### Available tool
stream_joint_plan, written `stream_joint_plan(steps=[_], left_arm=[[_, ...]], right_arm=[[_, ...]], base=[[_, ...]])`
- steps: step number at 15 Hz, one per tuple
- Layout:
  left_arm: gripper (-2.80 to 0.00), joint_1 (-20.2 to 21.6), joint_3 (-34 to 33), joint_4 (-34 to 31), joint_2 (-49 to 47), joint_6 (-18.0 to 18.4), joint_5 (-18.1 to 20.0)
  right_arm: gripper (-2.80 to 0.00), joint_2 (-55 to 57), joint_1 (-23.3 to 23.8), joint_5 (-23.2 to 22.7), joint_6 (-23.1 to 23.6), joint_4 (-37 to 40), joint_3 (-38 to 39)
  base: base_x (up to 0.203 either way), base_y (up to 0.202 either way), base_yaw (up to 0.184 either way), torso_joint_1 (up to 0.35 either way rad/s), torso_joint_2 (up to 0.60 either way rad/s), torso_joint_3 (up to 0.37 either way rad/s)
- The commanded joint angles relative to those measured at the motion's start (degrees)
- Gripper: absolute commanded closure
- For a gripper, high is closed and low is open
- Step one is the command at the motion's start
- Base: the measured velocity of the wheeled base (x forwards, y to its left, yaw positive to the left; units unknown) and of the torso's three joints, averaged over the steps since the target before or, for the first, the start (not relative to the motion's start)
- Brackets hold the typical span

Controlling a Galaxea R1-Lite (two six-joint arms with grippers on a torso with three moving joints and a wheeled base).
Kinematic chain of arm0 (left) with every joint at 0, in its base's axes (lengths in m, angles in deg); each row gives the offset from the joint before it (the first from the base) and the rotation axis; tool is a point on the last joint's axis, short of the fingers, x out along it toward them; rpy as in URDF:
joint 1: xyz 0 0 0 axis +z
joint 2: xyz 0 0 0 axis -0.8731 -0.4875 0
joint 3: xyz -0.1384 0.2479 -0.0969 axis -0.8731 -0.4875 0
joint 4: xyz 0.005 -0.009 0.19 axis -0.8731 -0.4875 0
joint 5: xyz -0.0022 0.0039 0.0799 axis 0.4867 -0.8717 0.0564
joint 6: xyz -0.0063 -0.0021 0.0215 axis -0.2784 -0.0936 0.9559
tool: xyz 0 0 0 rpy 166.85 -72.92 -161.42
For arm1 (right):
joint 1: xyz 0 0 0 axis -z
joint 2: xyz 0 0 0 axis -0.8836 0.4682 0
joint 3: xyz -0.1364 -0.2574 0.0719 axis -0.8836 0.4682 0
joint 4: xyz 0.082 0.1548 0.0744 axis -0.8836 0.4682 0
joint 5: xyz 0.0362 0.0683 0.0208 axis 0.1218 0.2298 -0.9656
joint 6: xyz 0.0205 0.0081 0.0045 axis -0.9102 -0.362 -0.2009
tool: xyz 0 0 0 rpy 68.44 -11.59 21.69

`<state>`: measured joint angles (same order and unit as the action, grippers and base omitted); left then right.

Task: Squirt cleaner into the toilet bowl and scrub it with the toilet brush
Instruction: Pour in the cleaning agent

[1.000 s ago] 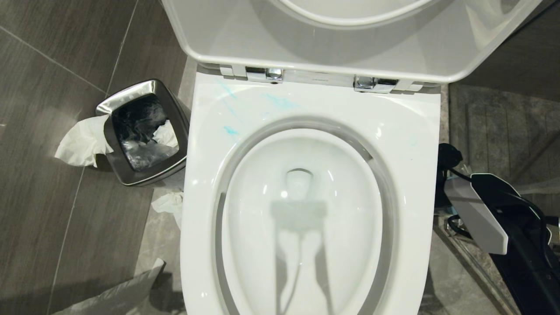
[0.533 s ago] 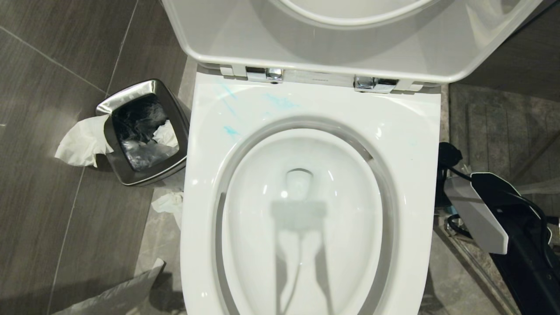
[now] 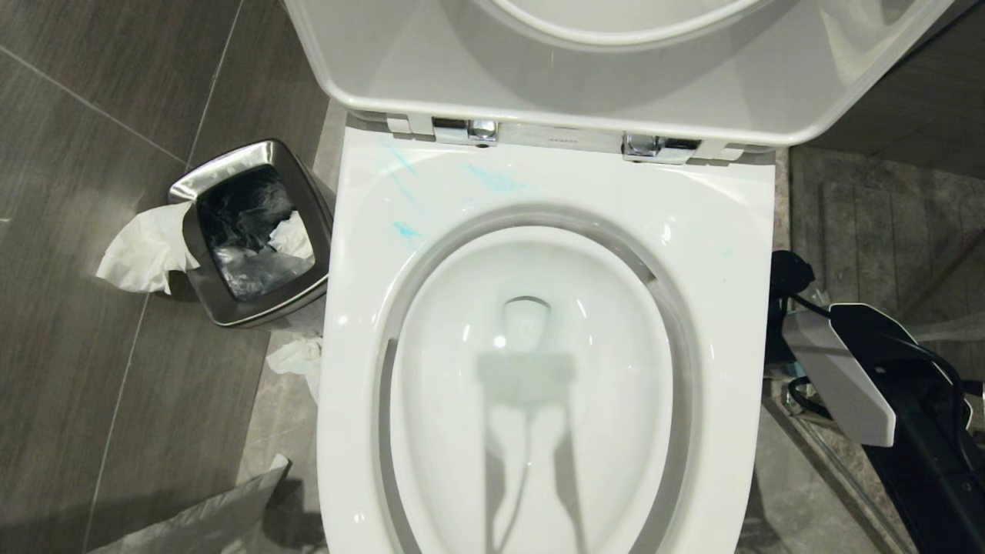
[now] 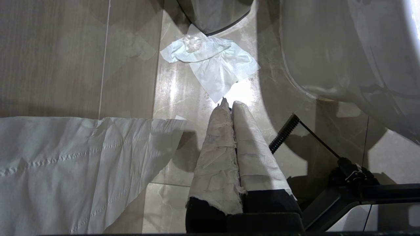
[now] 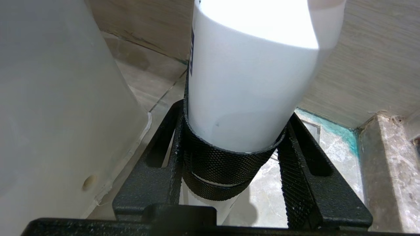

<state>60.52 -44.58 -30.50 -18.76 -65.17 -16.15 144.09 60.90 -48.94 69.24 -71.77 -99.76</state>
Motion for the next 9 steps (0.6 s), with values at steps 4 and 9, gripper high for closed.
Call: stream_joint_plan(steps=[4, 9], left_arm=[[0.00, 0.04, -0.02, 0.00, -0.07, -0.01, -0.02], [0.00, 0.04, 0.06, 0.00, -0.07, -0.01, -0.02]], right_arm=[[0.00, -0.44, -0.14, 0.29, 0.35, -0.48, 3.53], [0.00, -4.48, -0.14, 0.32, 0.49, -0.48, 11.84]], base=[[0.000, 0.000, 0.000, 0.000, 0.00, 0.000], [0.000, 0.000, 0.000, 0.000, 0.00, 0.000]])
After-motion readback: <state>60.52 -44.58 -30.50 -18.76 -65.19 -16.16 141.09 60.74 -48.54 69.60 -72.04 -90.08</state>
